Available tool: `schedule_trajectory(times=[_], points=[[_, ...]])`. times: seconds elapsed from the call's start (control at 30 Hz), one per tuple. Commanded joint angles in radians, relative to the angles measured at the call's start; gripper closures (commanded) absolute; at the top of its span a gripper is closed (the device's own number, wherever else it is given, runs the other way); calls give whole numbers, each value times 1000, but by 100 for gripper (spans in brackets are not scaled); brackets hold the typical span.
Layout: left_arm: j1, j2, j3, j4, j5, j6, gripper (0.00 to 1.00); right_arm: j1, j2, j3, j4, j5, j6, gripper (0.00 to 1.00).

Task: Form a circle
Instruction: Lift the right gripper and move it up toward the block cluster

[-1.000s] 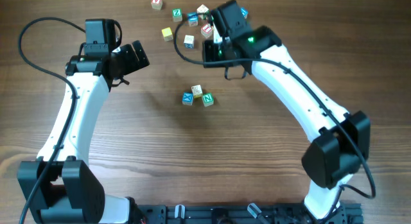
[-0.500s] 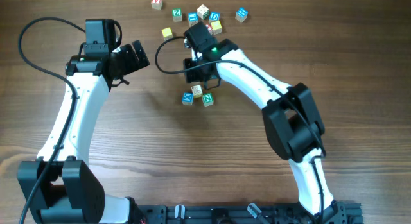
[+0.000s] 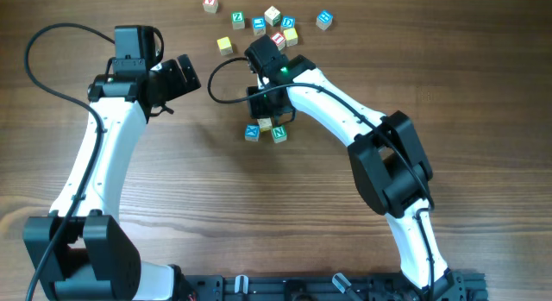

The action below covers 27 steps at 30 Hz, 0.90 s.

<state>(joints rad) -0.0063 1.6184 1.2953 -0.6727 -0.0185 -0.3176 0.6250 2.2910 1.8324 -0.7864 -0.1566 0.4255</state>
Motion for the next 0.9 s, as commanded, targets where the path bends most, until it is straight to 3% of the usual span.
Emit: schedule_trajectory(times=[0.0, 0.63, 0.77, 0.8, 0.87], points=[[4, 3, 0, 3, -9, -9, 0, -2, 25, 6, -3, 5, 2, 95], [4, 3, 0, 3, -9, -9, 0, -6, 25, 6, -5, 133, 46, 96], [4, 3, 0, 3, -9, -9, 0, -37, 11, 98, 0, 141, 44, 96], [4, 3, 0, 3, -9, -9, 0, -49, 10, 149, -14, 141, 43, 95], [4, 3, 0, 3, -9, -9, 0, -77, 9, 234, -18, 142, 18, 79]])
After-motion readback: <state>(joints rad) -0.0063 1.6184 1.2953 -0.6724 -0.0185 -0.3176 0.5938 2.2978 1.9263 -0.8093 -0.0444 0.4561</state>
